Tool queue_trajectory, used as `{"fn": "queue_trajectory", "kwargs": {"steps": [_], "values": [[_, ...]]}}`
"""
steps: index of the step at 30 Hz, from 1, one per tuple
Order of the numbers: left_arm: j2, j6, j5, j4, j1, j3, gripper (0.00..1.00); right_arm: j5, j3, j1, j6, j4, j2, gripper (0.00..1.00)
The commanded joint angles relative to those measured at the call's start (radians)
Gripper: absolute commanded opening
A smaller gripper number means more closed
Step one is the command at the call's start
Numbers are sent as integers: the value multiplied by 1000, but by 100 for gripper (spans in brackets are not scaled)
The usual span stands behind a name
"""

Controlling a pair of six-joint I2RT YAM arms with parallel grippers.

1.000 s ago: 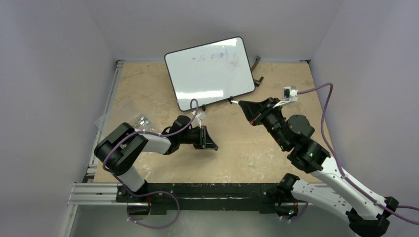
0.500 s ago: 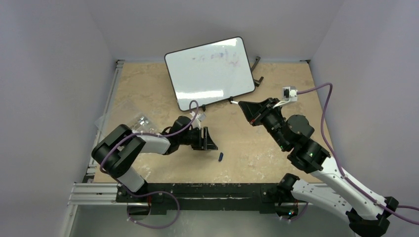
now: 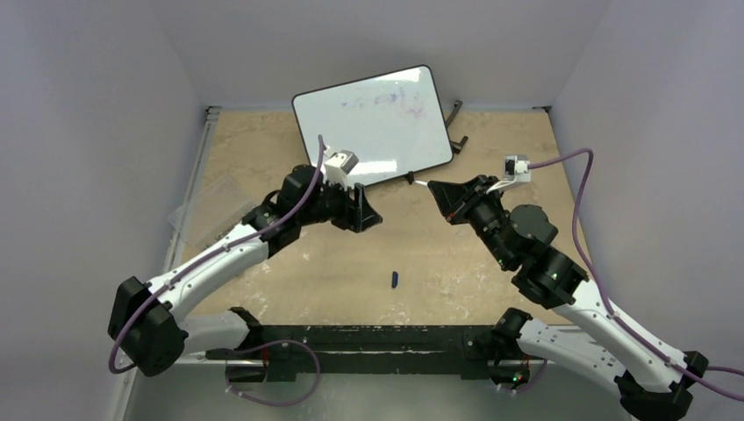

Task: Write a sentence on the whiteboard
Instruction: Place the pen cap at the center of the board, then move the whiteboard to the center of the board.

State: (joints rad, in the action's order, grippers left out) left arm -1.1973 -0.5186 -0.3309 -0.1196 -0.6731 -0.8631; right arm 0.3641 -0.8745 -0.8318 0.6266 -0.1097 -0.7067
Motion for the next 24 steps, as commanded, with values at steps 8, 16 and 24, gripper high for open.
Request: {"fn": "queue_trajectory", "kwargs": {"steps": [8, 16, 24], "values": [[-311, 109, 30, -332, 174, -669, 60, 22, -30, 0, -32, -24, 14, 0], [-623, 41, -103, -362, 377, -1031, 59, -7, -13, 0, -21, -41, 35, 0], [-676, -59, -369, -90, 583, -905, 58, -30, 1, 0, -24, -41, 21, 0]]}}
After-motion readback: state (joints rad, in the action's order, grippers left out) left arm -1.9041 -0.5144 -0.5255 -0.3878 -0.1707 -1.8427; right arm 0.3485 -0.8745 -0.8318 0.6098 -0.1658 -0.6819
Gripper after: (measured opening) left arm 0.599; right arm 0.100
